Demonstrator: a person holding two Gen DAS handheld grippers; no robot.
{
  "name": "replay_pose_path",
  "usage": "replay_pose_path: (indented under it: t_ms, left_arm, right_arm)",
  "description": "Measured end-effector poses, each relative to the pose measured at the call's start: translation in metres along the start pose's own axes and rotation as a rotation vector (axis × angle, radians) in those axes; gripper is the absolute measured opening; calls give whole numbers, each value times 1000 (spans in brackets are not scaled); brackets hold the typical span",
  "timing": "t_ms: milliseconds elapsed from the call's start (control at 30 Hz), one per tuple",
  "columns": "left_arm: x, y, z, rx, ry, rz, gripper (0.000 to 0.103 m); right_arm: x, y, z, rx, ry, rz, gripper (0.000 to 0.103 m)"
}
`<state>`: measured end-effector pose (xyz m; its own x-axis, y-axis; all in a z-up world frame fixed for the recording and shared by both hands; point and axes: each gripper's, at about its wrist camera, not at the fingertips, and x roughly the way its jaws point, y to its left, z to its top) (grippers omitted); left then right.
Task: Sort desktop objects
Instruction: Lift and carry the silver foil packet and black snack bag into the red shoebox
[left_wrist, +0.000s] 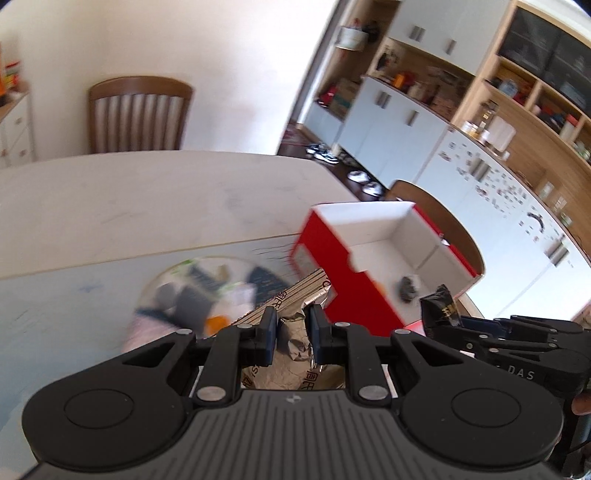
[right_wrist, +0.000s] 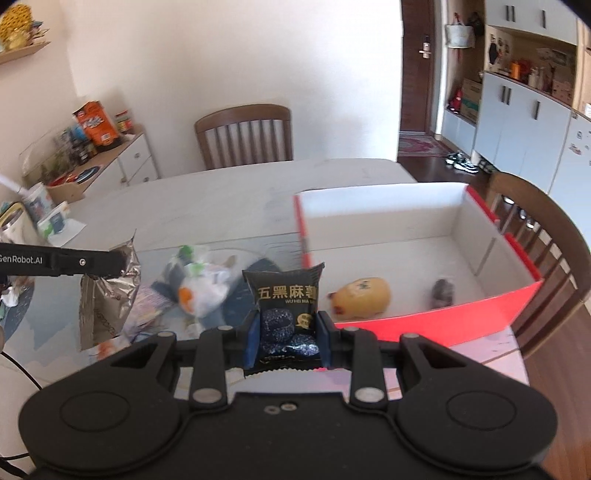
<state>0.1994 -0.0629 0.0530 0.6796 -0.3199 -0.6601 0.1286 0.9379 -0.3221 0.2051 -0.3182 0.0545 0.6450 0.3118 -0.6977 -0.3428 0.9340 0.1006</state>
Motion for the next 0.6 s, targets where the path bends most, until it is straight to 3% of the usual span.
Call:
replay_pose_path:
  t_ms: [333, 600]
  left_arm:
    - [49, -71, 27, 108, 9, -65, 17]
    - [82, -111, 53, 190, -28, -70, 17]
  right_arm:
    - [-4, -55, 10, 15, -11, -38, 30]
    - [12, -92, 27, 11, -24, -66, 30]
